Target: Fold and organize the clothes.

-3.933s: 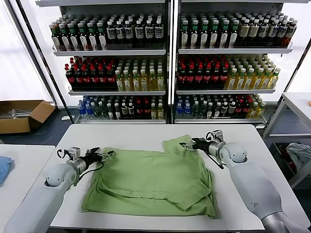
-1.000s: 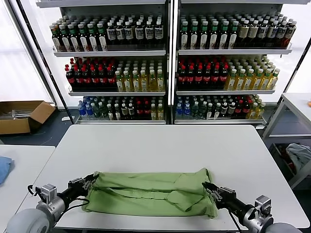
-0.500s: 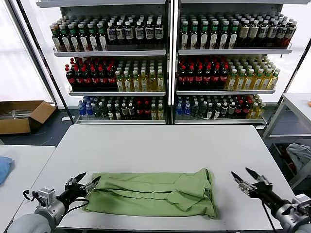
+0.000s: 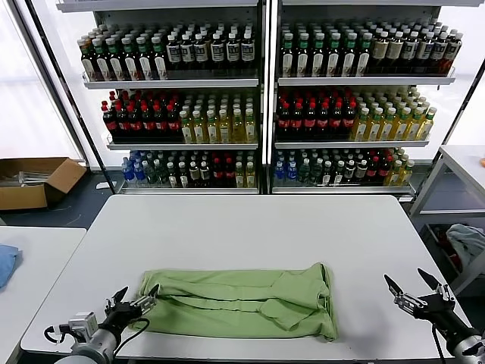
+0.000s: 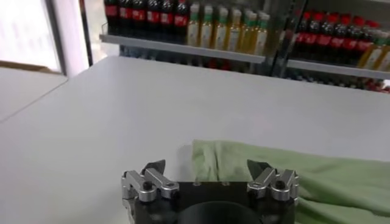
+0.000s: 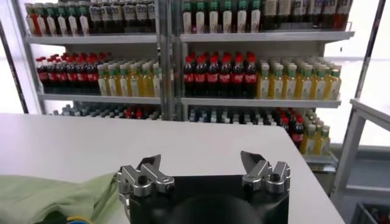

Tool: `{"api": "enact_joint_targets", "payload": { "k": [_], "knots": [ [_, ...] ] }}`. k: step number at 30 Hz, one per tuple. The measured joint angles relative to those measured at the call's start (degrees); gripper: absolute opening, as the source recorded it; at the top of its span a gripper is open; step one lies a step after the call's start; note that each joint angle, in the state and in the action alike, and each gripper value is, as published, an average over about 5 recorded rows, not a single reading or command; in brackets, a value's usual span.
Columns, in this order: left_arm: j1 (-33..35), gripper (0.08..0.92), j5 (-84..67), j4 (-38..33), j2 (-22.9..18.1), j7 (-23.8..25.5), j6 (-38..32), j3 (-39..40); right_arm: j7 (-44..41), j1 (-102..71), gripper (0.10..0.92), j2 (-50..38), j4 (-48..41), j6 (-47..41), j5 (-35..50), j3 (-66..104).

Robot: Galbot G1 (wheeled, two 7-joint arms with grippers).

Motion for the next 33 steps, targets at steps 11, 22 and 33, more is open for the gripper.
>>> {"api": "enact_joint_targets", "payload": {
  "k": [11,22,33],
  "knots": [
    [0.4,0.506,0.9,0.7,-3.4,-1.9,-0.9,2.1,0.4,-1.0,0.823,0.1,1.0,0.4,-0.3,0.6],
    [0.2,0.186,2.9,1.7,-5.1,-0.6,-2.1,3.2,0.4,0.5,0.823,-1.4,1.6,-0.4,-0.3,-0.1],
    [-1.7,0.096,1.9,3.0,-1.6,2.8,-3.2,-1.9,0.0,2.0,0.823,-2.8,3.9,-1.2,0.1,-0.6]
  ]
}}
